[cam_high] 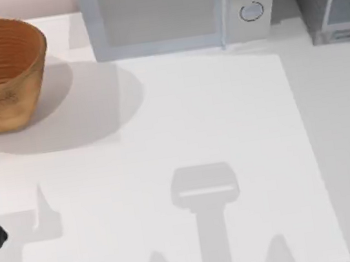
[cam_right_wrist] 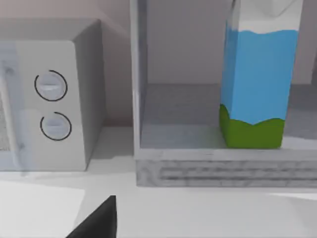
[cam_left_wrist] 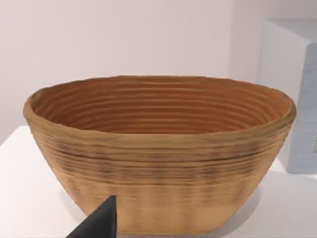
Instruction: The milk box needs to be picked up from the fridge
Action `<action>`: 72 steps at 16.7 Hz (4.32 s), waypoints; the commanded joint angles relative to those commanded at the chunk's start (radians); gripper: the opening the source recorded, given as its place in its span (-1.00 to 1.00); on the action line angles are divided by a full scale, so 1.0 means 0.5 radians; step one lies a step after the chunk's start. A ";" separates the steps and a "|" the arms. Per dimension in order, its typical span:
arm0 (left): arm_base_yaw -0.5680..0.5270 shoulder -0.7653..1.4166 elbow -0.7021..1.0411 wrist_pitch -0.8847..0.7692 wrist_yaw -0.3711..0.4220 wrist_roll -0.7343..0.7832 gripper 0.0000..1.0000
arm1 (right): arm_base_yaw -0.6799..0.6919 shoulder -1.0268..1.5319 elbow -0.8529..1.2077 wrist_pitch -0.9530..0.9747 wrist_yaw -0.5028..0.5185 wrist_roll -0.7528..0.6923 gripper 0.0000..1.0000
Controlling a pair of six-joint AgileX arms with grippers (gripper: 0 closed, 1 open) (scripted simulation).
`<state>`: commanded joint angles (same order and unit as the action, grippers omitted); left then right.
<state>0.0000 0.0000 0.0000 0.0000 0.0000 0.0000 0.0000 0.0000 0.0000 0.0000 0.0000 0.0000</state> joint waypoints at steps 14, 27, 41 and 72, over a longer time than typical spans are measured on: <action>0.000 0.000 0.000 0.000 0.000 0.000 1.00 | -0.471 1.545 0.159 1.415 -0.452 0.002 1.00; 0.000 0.000 0.000 0.000 0.000 0.000 1.00 | -1.041 3.506 0.354 3.156 -1.002 0.036 1.00; 0.000 0.000 0.000 0.000 0.000 0.000 1.00 | -0.875 3.827 0.819 3.003 -0.822 0.014 1.00; 0.000 0.000 0.000 0.000 0.000 0.000 1.00 | -0.397 4.532 2.411 2.125 -0.325 0.022 0.55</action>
<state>0.0000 0.0000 0.0000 0.0000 0.0000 0.0000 -0.1985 2.2659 1.2057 1.0625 -0.1623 0.0110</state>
